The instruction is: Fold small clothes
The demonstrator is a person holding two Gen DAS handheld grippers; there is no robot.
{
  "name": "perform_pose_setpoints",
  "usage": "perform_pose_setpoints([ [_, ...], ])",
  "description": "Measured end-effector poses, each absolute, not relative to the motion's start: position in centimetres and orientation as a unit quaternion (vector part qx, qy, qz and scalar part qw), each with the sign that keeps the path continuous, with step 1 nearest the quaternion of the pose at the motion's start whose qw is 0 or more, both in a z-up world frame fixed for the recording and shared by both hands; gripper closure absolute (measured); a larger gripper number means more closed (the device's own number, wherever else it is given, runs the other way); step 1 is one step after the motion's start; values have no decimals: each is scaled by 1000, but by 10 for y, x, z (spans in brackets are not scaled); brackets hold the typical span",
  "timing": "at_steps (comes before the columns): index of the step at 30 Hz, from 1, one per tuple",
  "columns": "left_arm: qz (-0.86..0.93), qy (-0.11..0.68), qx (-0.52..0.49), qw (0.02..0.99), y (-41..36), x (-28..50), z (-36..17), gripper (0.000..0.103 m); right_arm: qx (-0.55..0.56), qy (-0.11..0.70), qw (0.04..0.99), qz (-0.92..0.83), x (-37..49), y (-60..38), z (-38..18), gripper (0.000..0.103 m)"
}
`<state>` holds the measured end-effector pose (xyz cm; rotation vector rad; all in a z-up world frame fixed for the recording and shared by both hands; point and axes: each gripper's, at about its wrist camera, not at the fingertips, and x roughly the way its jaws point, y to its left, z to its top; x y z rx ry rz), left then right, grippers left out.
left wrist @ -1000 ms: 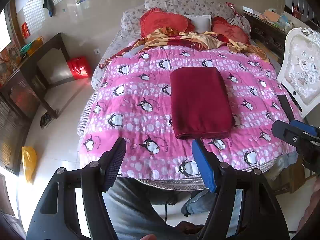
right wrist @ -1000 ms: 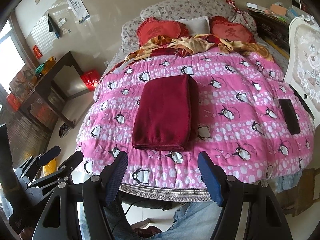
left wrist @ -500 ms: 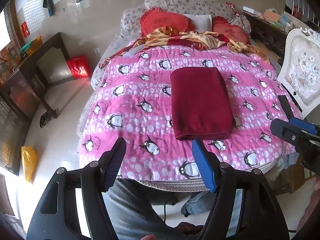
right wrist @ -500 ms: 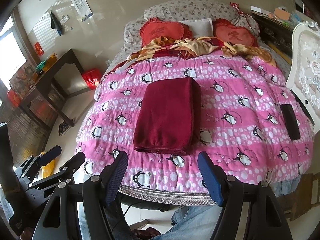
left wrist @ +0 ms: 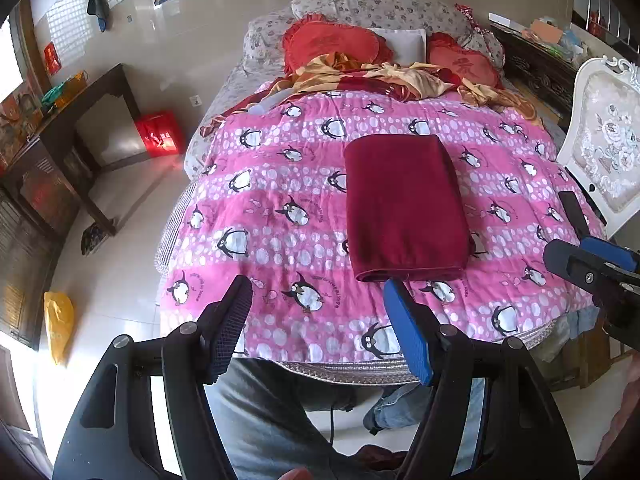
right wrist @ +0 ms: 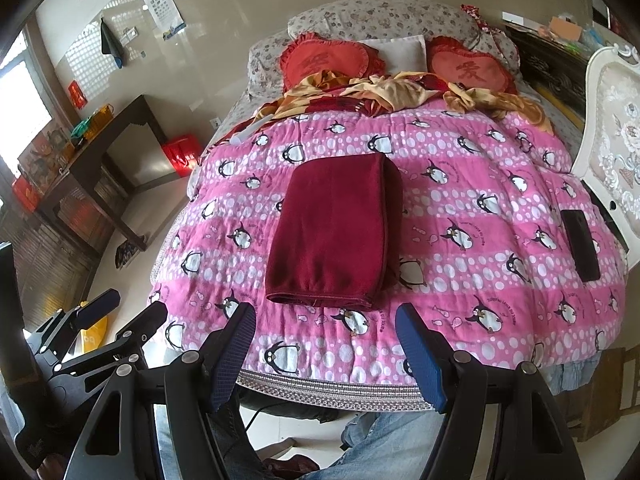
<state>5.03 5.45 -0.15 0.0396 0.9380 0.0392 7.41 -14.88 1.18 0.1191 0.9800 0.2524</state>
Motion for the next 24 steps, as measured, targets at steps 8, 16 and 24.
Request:
perform_pose_setpoints([
  [8,19,453,19,891,54,51,-2,34,56,470,873,122,78,-151,11,33],
  [16,20,458,18,889,58,55,-6,34,57,471,872,121,77,-151,11,33],
  [24,20,465,19,885,56,62,-8,34,57,475,870,121,78,-151,10,33],
])
